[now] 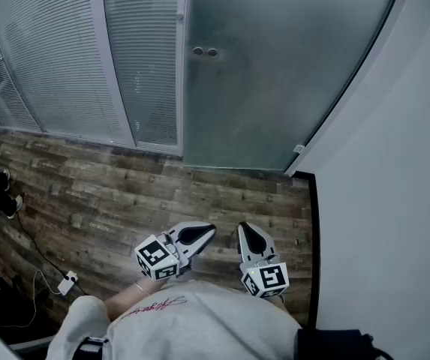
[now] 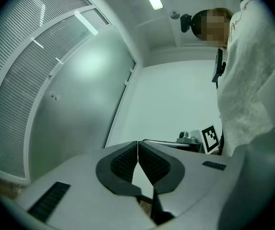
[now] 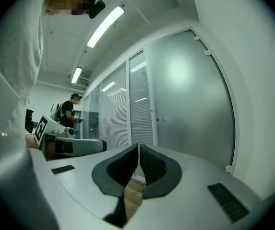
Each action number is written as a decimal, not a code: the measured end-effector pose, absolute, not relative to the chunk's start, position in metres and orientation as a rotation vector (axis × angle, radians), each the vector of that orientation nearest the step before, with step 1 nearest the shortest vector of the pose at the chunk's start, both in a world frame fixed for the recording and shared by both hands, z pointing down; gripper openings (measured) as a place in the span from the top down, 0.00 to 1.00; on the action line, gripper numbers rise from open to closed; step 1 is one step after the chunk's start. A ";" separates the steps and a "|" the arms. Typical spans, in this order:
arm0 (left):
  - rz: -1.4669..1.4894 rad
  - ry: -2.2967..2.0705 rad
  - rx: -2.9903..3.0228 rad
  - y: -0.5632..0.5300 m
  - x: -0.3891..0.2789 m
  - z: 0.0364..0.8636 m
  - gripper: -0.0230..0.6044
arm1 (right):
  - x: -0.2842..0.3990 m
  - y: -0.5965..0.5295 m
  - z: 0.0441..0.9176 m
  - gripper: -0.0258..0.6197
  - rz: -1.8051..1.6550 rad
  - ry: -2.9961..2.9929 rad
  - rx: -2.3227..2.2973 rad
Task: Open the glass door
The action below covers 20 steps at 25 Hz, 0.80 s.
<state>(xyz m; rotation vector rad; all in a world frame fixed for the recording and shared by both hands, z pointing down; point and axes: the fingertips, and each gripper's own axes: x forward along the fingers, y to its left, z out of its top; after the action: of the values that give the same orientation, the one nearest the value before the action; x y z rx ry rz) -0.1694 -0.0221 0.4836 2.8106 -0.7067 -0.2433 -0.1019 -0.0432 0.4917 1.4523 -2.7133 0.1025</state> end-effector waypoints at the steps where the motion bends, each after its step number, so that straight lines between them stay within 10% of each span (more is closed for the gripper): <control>1: -0.243 -0.697 2.816 -0.022 -0.169 0.483 0.93 | -0.103 -0.043 0.491 0.92 0.109 -2.713 1.465; 20: -0.246 -0.697 2.820 -0.011 -0.184 0.483 0.93 | -0.111 -0.029 0.481 0.92 0.117 -2.745 1.536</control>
<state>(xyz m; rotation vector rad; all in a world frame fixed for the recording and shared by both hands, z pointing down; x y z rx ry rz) -0.1840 -0.0106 0.4826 2.8199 -0.6972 -0.2456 -0.1106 -0.0293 0.4812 1.5364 -2.7452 0.1171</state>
